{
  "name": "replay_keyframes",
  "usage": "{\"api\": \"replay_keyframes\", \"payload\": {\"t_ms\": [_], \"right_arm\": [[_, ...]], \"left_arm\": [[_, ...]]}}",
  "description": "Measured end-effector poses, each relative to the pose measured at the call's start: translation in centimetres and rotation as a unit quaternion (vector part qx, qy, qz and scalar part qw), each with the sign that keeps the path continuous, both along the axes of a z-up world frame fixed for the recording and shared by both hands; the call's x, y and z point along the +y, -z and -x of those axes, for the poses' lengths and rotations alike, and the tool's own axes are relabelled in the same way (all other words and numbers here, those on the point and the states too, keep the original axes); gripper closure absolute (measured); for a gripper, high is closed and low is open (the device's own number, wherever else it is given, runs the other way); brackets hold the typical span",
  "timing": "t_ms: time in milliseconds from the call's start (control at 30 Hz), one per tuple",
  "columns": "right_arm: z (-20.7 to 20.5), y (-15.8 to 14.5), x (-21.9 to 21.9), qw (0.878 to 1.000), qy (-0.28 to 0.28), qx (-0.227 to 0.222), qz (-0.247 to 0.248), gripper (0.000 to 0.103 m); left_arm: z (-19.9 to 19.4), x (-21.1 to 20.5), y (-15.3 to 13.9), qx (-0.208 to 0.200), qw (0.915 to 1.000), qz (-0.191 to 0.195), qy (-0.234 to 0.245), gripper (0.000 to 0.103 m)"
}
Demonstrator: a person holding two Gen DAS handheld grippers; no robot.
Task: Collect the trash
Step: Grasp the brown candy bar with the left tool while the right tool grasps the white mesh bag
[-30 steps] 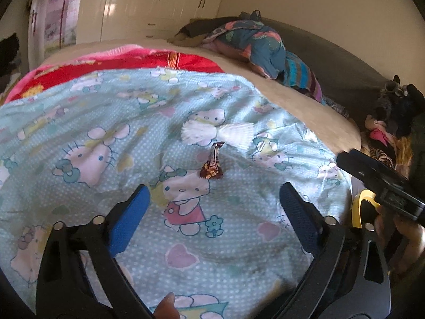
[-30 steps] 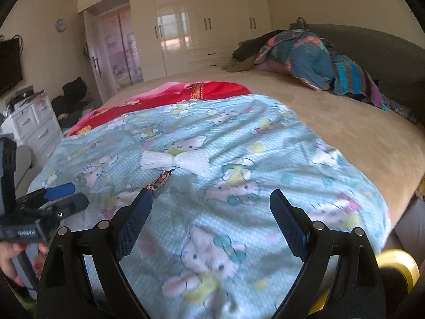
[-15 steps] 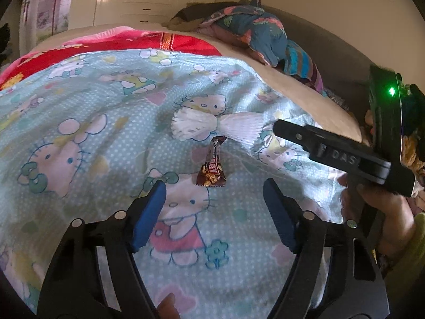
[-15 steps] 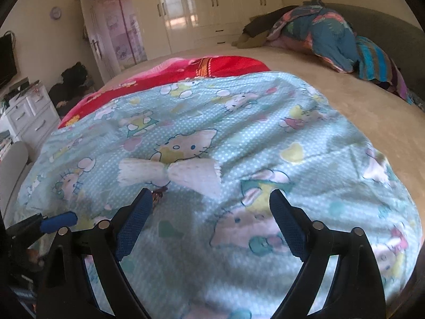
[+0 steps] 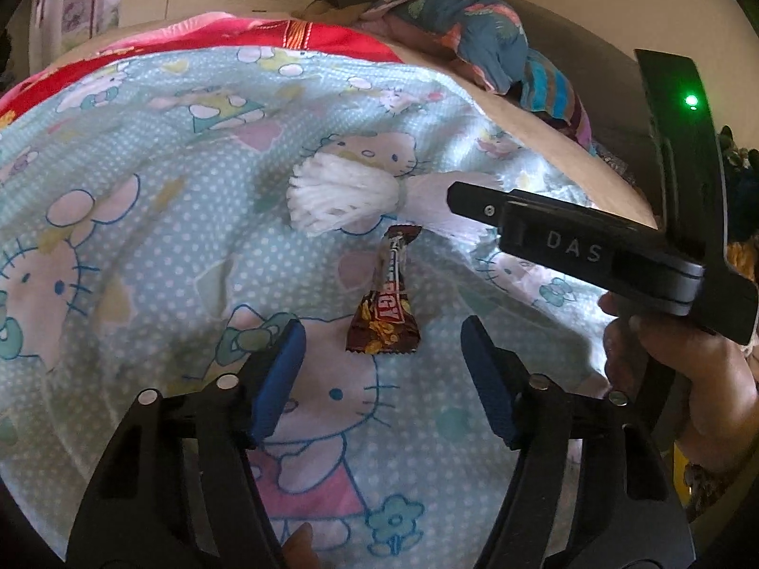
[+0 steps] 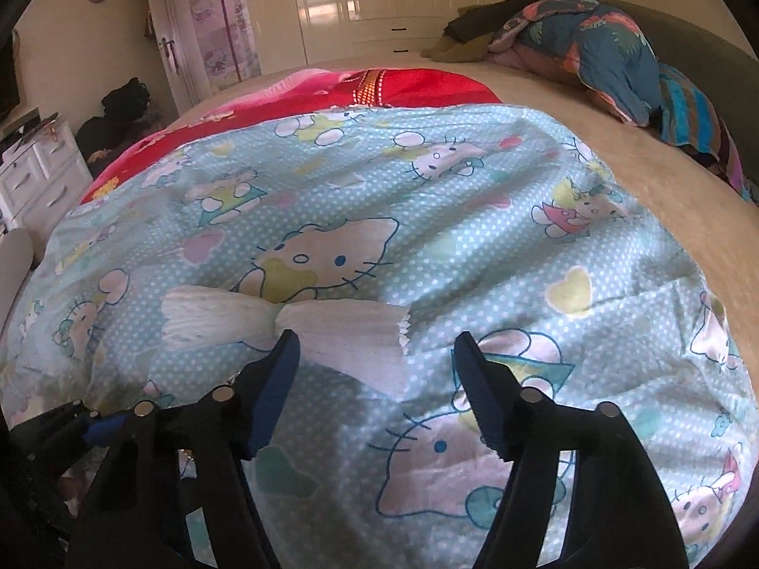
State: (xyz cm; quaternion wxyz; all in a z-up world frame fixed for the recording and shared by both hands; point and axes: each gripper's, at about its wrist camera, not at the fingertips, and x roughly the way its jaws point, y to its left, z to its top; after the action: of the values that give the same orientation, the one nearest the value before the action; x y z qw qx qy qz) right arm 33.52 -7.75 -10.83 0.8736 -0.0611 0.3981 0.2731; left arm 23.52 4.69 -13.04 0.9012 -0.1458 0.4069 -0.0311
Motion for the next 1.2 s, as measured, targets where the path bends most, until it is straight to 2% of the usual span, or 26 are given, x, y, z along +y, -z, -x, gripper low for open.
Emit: {"api": "replay_keyframes", "payload": {"t_ms": [67, 133, 200, 267, 333, 500, 833, 1200], "right_arm": [[0.1, 0.0, 0.0, 1.0, -0.012, 0.007, -0.004, 0.068], [0.4, -0.1, 0.0, 1.0, -0.02, 0.001, -0.004, 0.083], [1.0, -0.3, -0.4, 1.0, -0.025, -0.005, -0.007, 0.094], [1.8, -0.5, -1.2, 1.0, -0.019, -0.012, -0.018, 0.096], [2.5, -0.5, -2.2, 0.999, -0.012, -0.012, -0.031, 0.097], [5.1, -0.6, -4.7, 0.998, 0.004, -0.016, -0.056, 0.098], [11.3, -1.7, -9.6, 0.993, 0.038, -0.031, -0.104, 0.098], [15.9, -5.0, -14.9, 0.984, 0.083, -0.068, -0.14, 0.098]], "left_arm": [[-0.3, 0.0, 0.3, 0.003, 1.0, -0.001, -0.002, 0.051], [-0.7, 0.0, 0.8, 0.006, 1.0, -0.003, -0.003, 0.056], [-0.8, 0.0, 1.1, 0.008, 0.9999, -0.004, -0.005, 0.062], [-0.9, 0.1, 1.1, 0.008, 0.9999, -0.003, -0.005, 0.073], [-1.0, 0.1, 1.1, 0.01, 0.9999, 0.001, -0.003, 0.076], [-0.7, 0.4, 1.0, 0.002, 0.9999, 0.015, 0.0, 0.077], [2.5, 0.1, -0.3, -0.02, 0.9992, 0.035, 0.003, 0.077], [6.1, -1.1, -3.4, -0.051, 0.9975, 0.045, 0.022, 0.077]]}}
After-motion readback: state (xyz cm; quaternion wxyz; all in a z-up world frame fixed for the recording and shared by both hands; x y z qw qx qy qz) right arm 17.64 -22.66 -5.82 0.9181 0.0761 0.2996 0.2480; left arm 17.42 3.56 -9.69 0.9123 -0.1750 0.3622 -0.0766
